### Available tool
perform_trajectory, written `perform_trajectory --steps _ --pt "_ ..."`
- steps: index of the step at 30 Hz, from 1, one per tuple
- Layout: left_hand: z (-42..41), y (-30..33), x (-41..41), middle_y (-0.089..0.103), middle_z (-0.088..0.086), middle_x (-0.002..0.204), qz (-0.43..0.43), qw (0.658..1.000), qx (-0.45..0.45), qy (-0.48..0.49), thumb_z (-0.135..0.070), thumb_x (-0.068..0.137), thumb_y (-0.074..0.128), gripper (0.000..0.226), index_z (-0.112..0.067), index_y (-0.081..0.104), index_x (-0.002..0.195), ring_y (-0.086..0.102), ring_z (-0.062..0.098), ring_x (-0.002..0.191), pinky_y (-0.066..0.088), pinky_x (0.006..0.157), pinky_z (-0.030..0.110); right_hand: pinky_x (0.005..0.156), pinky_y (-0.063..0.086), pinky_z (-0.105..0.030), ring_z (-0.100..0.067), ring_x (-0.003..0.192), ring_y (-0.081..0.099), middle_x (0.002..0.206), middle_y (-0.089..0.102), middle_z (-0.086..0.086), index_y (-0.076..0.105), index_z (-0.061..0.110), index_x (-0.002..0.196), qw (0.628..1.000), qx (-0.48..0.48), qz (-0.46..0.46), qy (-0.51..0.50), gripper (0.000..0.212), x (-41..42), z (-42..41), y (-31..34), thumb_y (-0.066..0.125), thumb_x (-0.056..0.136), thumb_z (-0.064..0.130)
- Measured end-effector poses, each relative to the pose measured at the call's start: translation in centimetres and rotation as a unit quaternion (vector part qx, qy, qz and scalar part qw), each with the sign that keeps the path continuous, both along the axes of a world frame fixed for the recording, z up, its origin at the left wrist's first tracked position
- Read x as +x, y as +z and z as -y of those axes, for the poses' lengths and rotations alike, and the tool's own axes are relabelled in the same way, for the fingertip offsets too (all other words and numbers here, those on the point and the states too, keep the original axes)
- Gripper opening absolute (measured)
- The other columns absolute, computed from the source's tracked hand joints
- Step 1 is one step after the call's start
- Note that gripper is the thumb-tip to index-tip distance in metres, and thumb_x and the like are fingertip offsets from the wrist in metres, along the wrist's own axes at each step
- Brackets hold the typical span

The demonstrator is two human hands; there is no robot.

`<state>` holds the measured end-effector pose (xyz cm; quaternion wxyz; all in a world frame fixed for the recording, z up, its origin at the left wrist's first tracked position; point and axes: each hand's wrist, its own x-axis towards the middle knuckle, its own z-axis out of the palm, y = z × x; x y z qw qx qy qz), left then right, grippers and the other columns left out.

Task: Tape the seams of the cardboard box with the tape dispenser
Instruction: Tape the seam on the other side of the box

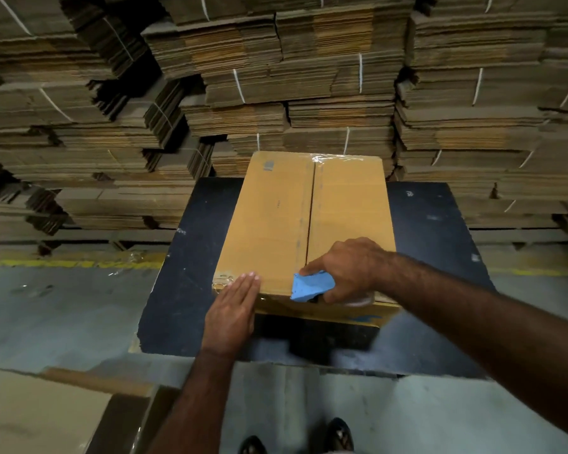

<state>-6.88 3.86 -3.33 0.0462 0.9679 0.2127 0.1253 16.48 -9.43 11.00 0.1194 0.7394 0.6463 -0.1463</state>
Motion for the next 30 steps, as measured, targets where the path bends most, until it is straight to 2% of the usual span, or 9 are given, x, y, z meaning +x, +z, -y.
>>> perform_trajectory --steps 5,9,11,14,18,20,24,28,30 --pt "0.5 0.5 0.6 0.053 0.010 0.143 -0.001 1.000 -0.015 0.011 -0.008 0.071 0.078 0.072 -0.008 0.053 0.139 0.050 0.026 0.133 0.035 0.112 0.038 0.071 0.043 -0.032 -0.017 0.096 0.057 0.118 0.063 0.007 0.040 0.048 0.143 1.000 -0.019 0.009 -0.004 0.069 1.1 2.0 -0.2 0.060 0.079 0.063" --pt "1.3 0.6 0.0 0.041 0.009 0.153 -0.039 0.999 -0.008 0.034 -0.013 0.074 0.073 0.080 -0.009 0.041 0.148 0.038 0.025 0.141 0.025 0.118 0.037 0.073 0.042 -0.032 -0.019 0.102 0.059 0.121 0.063 0.006 0.044 0.044 0.142 1.000 -0.013 0.008 0.014 0.068 1.0 1.2 -0.3 0.063 0.079 0.061" --pt "0.7 0.6 -0.5 0.038 0.009 0.155 -0.027 0.995 -0.022 0.098 -0.016 0.077 0.066 0.078 -0.009 0.037 0.150 0.033 0.025 0.144 0.026 0.118 0.042 0.073 0.041 -0.032 -0.019 0.103 0.058 0.122 0.063 0.005 0.043 0.044 0.143 1.000 -0.014 0.005 0.013 0.068 1.3 1.4 -0.6 0.062 0.080 0.063" --pt "0.0 0.9 -0.3 0.033 0.010 0.157 -0.013 0.982 -0.057 0.177 -0.012 0.079 0.067 0.080 -0.009 0.033 0.151 0.027 0.025 0.147 0.024 0.119 0.045 0.074 0.041 -0.032 -0.018 0.103 0.058 0.122 0.062 0.006 0.043 0.044 0.142 1.000 -0.011 0.001 0.006 0.069 1.5 1.5 -1.0 0.060 0.080 0.066" --pt "1.1 1.0 1.7 0.007 0.010 0.164 -0.012 0.958 -0.126 0.257 -0.009 0.079 0.065 0.090 -0.005 0.016 0.155 0.005 0.026 0.151 0.024 0.119 0.043 0.073 0.039 -0.031 -0.018 0.106 0.058 0.125 0.061 0.006 0.042 0.046 0.142 1.000 -0.014 -0.005 0.010 0.068 1.6 1.3 -1.0 0.061 0.080 0.065" --pt "1.8 1.0 2.7 0.005 0.018 0.163 -0.025 0.950 -0.123 0.285 -0.010 0.076 0.067 0.094 0.001 0.014 0.153 0.003 0.033 0.151 0.020 0.121 0.047 0.073 0.038 -0.031 -0.019 0.107 0.058 0.125 0.061 0.006 0.043 0.046 0.142 1.000 -0.010 -0.003 0.010 0.067 1.6 1.4 -1.0 0.062 0.080 0.063" --pt "3.8 0.6 3.0 0.017 0.022 0.160 -0.094 0.967 -0.016 0.236 -0.022 0.068 0.069 0.100 0.002 0.020 0.152 0.014 0.035 0.149 0.007 0.119 0.050 0.073 0.038 -0.031 -0.019 0.108 0.058 0.126 0.061 0.005 0.043 0.047 0.142 1.000 0.001 -0.004 0.012 0.067 1.6 1.6 -1.0 0.063 0.079 0.061" --pt "7.1 0.3 4.4 0.026 0.019 0.159 -0.076 0.990 -0.011 0.119 -0.019 0.058 0.066 0.101 0.000 0.030 0.150 0.023 0.033 0.147 0.015 0.121 0.049 0.072 0.038 -0.031 -0.018 0.107 0.058 0.125 0.061 0.005 0.044 0.048 0.140 1.000 -0.004 -0.009 0.007 0.068 1.6 1.4 -1.0 0.064 0.076 0.062" --pt "8.2 0.3 5.1 0.029 0.015 0.158 -0.061 0.996 -0.016 0.057 -0.018 0.060 0.062 0.097 -0.001 0.032 0.150 0.026 0.029 0.147 0.017 0.121 0.046 0.073 0.039 -0.031 -0.019 0.108 0.058 0.126 0.061 0.005 0.045 0.048 0.140 1.000 -0.007 -0.009 0.007 0.069 1.6 1.3 -1.1 0.064 0.076 0.063"
